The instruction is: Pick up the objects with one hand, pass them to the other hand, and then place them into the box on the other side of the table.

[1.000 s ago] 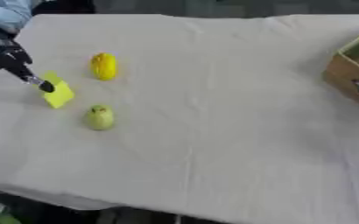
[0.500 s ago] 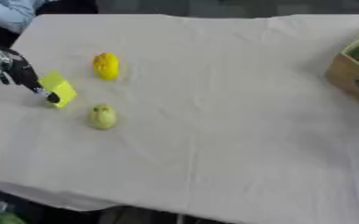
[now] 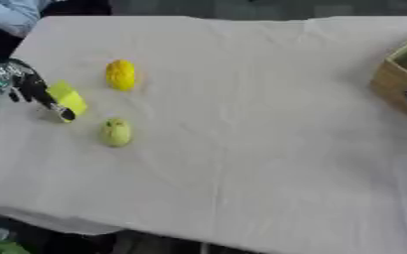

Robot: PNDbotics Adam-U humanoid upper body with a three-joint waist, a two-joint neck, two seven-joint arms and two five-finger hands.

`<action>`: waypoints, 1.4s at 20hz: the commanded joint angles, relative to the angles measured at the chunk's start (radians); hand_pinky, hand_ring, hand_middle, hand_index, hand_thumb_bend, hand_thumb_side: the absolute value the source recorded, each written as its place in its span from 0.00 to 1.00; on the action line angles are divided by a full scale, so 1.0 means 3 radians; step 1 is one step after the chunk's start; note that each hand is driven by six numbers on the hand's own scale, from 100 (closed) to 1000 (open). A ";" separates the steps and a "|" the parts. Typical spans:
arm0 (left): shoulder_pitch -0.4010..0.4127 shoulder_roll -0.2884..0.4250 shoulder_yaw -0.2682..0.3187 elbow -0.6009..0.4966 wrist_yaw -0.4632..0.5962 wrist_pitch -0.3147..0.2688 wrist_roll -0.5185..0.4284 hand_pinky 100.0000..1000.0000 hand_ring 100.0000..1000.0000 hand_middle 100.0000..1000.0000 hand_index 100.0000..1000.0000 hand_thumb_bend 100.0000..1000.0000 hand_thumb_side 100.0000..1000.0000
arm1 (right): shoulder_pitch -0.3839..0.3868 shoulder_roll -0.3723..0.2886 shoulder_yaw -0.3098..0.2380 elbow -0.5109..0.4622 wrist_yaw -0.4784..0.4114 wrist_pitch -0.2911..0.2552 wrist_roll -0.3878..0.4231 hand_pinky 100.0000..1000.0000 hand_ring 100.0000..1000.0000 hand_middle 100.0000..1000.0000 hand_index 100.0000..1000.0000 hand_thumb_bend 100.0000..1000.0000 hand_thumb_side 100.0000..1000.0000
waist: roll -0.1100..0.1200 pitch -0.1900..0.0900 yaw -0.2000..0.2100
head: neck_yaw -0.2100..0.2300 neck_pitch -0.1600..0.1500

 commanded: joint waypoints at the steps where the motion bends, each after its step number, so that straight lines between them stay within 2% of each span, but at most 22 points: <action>1: -0.0086 0.0065 0.0054 0.0006 -0.0042 0.0055 -0.0037 0.86 0.79 0.80 0.74 0.85 0.24 | -0.0024 -0.0026 -0.0013 -0.0035 0.0022 0.0021 -0.0001 1.00 0.93 0.89 1.00 0.00 0.49 | 0.0000 -0.0042 0.0000 | 0.0021 0.0016; 6: -0.0091 0.0041 0.0076 0.0032 -0.0060 0.0072 0.0020 0.85 0.79 0.79 0.72 0.79 0.20 | -0.0019 -0.0007 -0.0011 -0.0035 0.0034 0.0054 -0.0003 1.00 0.93 0.88 1.00 0.00 0.49 | 0.0004 -0.0038 -0.0006 | 0.0024 0.0009; 11: -0.0091 0.0031 0.0075 0.0048 -0.0088 0.0081 0.0033 0.84 0.78 0.77 0.67 0.68 0.09 | -0.0019 0.0002 -0.0010 -0.0035 0.0042 0.0068 -0.0008 1.00 0.93 0.88 1.00 0.00 0.49 | 0.0005 -0.0036 -0.0008 | 0.0024 0.0015; 15: -0.0095 0.0010 0.0087 0.0055 -0.0084 0.0121 0.0077 0.83 0.76 0.74 0.64 0.65 0.12 | -0.0014 0.0019 -0.0005 -0.0035 0.0052 0.0092 -0.0009 1.00 0.93 0.88 1.00 0.00 0.49 | 0.0003 -0.0034 -0.0008 | 0.0022 0.0012; 24: -0.0088 -0.0018 0.0085 0.0072 -0.0054 0.0155 0.0125 0.81 0.74 0.70 0.58 0.61 0.11 | -0.0004 0.0038 0.0000 -0.0035 0.0082 0.0130 -0.0015 1.00 0.93 0.88 1.00 0.00 0.49 | 0.0006 -0.0032 -0.0015 | 0.0022 0.0017; 27: -0.0089 -0.0028 0.0085 0.0084 -0.0056 0.0168 0.0144 0.80 0.73 0.69 0.57 0.59 0.07 | -0.0005 0.0044 0.0001 -0.0035 0.0092 0.0140 -0.0017 1.00 0.93 0.88 1.00 0.00 0.49 | 0.0006 -0.0030 -0.0018 | 0.0021 0.0017; 28: -0.0088 -0.0030 0.0086 0.0089 -0.0058 0.0169 0.0146 0.80 0.72 0.68 0.56 0.57 0.02 | -0.0005 0.0044 0.0002 -0.0035 0.0094 0.0141 -0.0017 1.00 0.93 0.88 1.00 0.00 0.49 | 0.0006 -0.0030 -0.0019 | 0.0017 0.0018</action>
